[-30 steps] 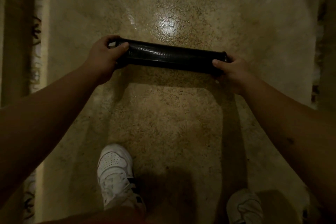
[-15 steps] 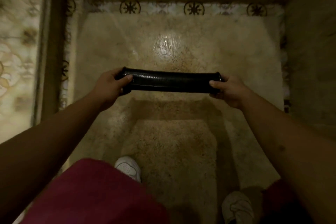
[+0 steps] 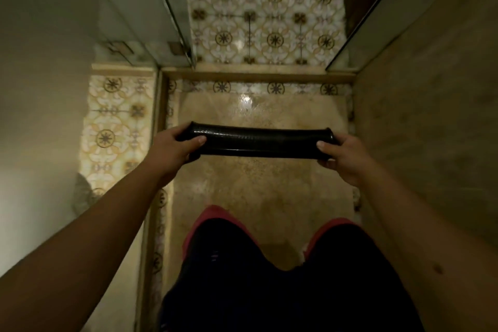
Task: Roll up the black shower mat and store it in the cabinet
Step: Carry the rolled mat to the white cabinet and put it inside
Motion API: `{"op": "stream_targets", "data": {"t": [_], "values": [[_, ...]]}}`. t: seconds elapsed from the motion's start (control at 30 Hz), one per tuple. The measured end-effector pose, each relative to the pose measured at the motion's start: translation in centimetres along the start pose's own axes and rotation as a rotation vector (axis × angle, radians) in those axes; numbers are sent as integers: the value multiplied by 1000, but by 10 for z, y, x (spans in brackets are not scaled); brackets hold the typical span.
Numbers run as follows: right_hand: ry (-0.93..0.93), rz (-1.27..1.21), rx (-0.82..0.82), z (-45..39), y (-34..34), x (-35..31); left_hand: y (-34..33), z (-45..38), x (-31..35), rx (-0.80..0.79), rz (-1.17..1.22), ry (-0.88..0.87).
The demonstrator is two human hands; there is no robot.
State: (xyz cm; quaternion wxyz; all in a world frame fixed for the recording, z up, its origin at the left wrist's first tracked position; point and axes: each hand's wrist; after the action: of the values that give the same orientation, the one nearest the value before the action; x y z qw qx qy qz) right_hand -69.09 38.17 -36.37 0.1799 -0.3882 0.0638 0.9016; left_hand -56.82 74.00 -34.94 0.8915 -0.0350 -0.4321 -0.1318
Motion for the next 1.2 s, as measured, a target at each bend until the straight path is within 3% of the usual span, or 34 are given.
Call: {"op": "stream_targets", "data": {"t": [0.27,0.5,1.2], "values": [[63,-23,23,139,-32,-111,43,123,117,-52,2,-67],[196,-74,48,188,-46,-140,50,181,172,-45,-26,-181],[265,-20,15,202,38,-183,-38,212,178,51,60,-267]]}}
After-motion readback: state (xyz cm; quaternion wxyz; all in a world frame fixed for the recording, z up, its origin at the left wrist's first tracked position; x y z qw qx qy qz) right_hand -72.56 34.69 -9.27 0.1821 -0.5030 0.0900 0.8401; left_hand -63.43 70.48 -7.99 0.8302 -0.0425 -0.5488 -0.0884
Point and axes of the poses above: each hand's wrist, its own z-axis away from the middle knuckle, its own y-axis out of the back of the hand, x = y × z, and after that the axes turned 1 degree about -z, right-handed
